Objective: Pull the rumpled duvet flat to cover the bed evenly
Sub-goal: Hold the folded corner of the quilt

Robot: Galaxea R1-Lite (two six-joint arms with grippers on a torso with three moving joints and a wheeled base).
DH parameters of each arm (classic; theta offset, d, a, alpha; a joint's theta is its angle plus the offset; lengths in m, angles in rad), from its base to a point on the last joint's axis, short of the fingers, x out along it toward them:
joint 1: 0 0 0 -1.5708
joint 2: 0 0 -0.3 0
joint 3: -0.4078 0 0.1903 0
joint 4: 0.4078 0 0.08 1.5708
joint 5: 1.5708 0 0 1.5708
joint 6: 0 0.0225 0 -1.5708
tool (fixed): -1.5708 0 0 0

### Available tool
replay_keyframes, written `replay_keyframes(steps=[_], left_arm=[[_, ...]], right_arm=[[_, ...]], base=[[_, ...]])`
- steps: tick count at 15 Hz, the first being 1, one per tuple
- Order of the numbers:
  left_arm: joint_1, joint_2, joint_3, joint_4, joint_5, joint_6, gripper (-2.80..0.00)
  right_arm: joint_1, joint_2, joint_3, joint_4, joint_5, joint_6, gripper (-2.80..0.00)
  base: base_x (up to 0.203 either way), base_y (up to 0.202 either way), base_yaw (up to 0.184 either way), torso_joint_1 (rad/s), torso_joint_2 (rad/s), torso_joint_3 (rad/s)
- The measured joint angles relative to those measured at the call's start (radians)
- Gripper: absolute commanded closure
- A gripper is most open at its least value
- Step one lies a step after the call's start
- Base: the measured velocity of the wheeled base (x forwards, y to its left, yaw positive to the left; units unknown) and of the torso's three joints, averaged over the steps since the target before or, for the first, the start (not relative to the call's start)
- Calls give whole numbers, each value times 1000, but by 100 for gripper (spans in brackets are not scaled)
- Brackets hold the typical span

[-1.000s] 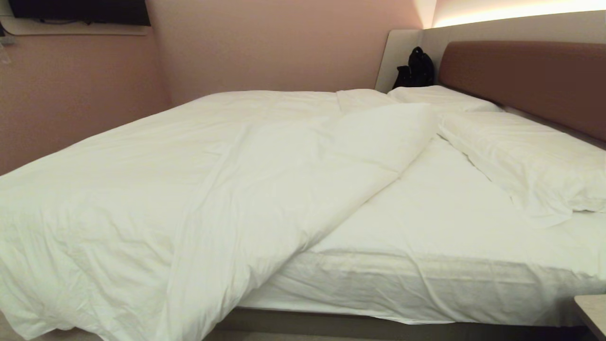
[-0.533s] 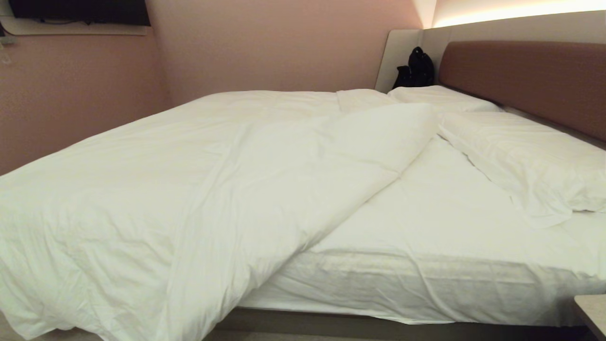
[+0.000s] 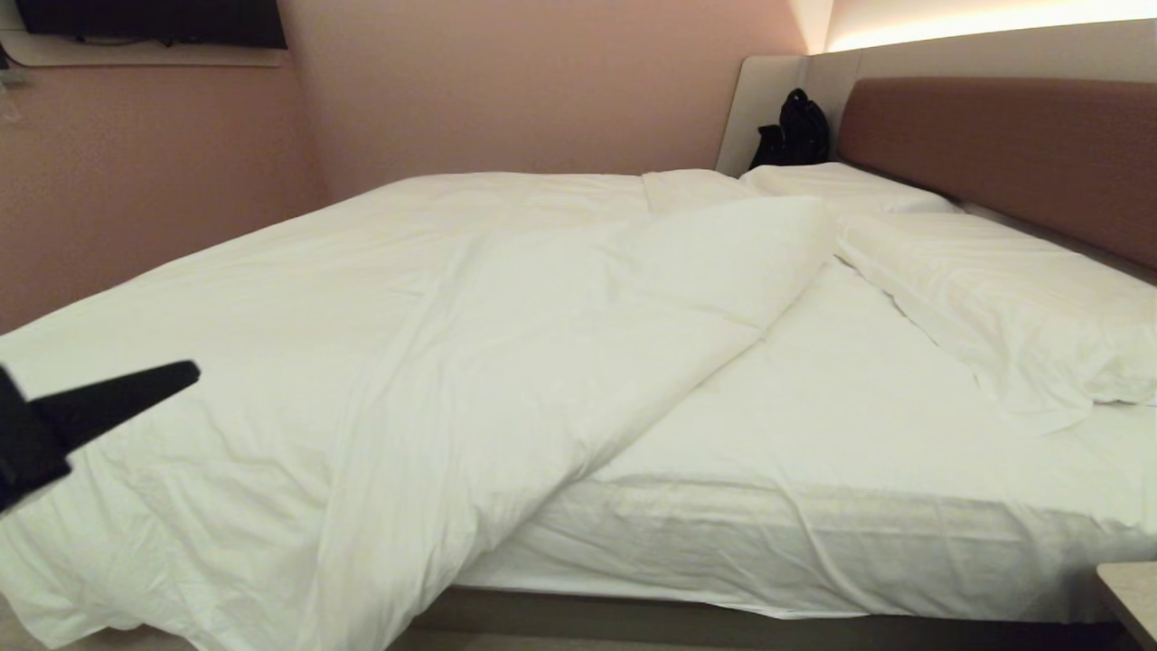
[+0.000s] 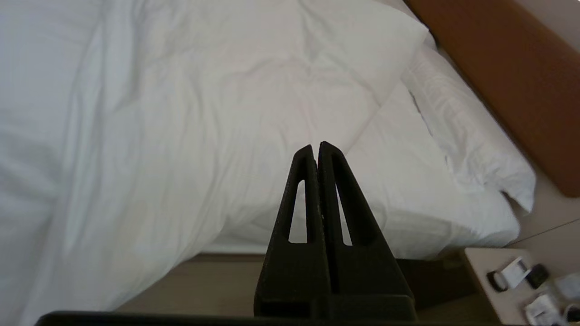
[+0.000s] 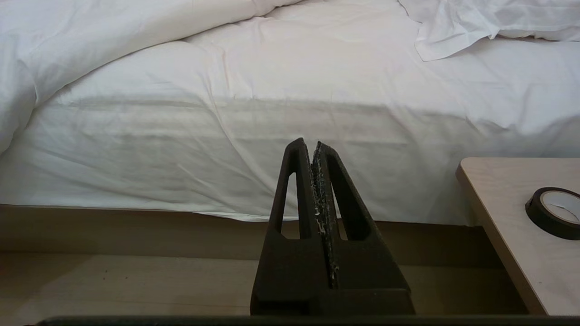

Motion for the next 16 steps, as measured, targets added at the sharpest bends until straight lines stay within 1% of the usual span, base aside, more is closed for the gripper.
replay_keyframes(steps=[2,3,6,7,8,11,12,13,14,16], left_arm=[[3,190,-104,-82,-32,-43,0],[7,274,-156,-107,-48,-49,0],[32,547,-316,-150,-126,-21,0],[40,627,-367,-164,-166,-12,0],[49,696,-409,-173,-223,-4,0],[91,831,-482,-188,-378,6,0],[105,865,-499,-188,-414,8,0],[115,894,-513,-188,-432,10,0],[120,920,-521,-189,-435,19,0],[122,970,-527,-189,-436,56,0]], right_arm=[[0,0,0,-1,0,0,0],[0,0,0,0,0,0,0],[0,0,0,0,0,0,0],[0,0,0,0,0,0,0],[0,0,0,0,0,0,0],[0,0,0,0,0,0,0],[0,0,0,0,0,0,0],[0,0,0,0,0,0,0],[0,0,0,0,0,0,0],[0,0,0,0,0,0,0]], base=[[0,0,0,0,0,0],[0,0,0,0,0,0],[0,0,0,0,0,0],[0,0,0,0,0,0],[0,0,0,0,0,0],[0,0,0,0,0,0],[0,0,0,0,0,0],[0,0,0,0,0,0],[0,0,0,0,0,0],[0,0,0,0,0,0]])
